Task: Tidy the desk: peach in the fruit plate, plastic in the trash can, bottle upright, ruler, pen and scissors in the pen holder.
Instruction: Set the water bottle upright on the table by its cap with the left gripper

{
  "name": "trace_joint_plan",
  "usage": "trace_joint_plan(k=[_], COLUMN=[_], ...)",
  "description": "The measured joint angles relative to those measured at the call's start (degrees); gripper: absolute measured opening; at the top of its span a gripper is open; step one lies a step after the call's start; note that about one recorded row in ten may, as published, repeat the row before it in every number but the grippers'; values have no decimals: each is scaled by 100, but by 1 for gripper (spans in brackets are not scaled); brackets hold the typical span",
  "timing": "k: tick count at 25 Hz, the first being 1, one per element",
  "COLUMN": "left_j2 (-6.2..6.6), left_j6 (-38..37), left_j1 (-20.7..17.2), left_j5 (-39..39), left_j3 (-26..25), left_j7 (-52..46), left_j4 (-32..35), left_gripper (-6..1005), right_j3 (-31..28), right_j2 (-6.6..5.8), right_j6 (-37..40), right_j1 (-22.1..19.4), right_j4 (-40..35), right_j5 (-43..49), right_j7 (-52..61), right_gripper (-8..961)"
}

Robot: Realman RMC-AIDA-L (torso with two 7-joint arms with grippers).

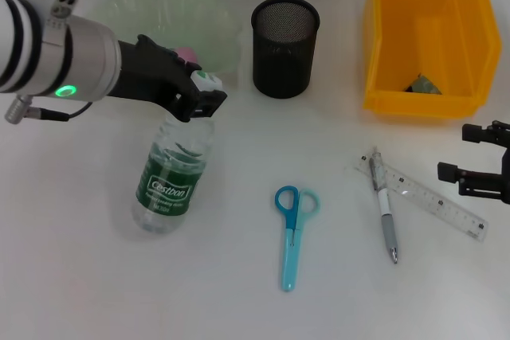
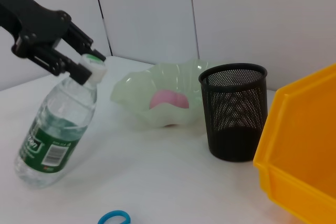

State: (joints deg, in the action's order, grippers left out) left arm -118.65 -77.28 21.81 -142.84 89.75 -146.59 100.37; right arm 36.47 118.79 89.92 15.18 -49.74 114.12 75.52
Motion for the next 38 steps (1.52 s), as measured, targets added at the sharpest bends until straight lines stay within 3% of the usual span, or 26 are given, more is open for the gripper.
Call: trace_joint_plan(k=[19, 38], left_j2=[18, 18], left_j6=[-245, -397], left_j1=[-389, -344], left_j5=[327, 287], left_j3=[-800, -907], left_j7=[450, 456], left_j4=[421, 545], left_gripper=[435, 433], right_j3=[6, 18], right_j2=[7, 12], right_j6=[-4, 1], right_j1=[151, 181], right_j4=[-53, -70], right_j5=[120, 144], right_j7=[102, 164], right_gripper=[841, 842])
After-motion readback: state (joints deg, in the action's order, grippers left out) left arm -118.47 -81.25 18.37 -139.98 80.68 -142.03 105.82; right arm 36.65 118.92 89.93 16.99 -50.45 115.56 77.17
